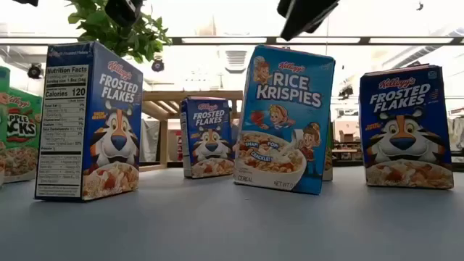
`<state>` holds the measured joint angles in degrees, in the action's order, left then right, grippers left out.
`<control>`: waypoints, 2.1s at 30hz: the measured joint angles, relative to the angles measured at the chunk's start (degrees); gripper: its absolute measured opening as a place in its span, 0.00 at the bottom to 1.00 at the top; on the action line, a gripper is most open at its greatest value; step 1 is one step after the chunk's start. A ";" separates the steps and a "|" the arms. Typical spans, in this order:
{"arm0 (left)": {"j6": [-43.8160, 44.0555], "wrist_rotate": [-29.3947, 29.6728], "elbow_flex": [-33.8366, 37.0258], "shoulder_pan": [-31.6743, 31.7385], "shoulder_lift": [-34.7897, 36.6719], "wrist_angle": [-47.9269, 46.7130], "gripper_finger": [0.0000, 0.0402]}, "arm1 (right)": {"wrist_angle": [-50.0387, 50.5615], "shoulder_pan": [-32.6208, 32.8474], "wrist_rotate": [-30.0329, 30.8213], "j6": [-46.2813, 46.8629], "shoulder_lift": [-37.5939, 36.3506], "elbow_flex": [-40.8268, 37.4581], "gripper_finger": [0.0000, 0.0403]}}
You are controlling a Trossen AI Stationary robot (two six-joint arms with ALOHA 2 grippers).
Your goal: Stack cereal on shelf
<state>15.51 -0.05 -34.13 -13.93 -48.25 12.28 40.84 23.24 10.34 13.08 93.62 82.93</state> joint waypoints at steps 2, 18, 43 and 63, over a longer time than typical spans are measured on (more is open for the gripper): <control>-0.02 0.00 0.00 0.00 -0.02 0.32 0.00 | -0.01 0.00 2.06 -2.91 0.36 1.11 0.03; -1.18 0.00 0.00 0.00 -0.13 1.04 0.00 | -2.17 -0.26 6.51 -1.18 -1.31 1.43 0.09; -1.51 -0.02 0.00 0.00 -0.22 1.34 0.00 | 1.18 -0.02 -1.78 3.41 2.82 -0.60 0.73; -1.57 -0.09 0.00 0.00 -0.22 1.33 0.00 | -3.90 -0.37 -3.32 4.43 4.44 -2.85 0.24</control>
<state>13.93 -0.14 -34.13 -13.93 -48.47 13.61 36.94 22.87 7.03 17.51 98.06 80.08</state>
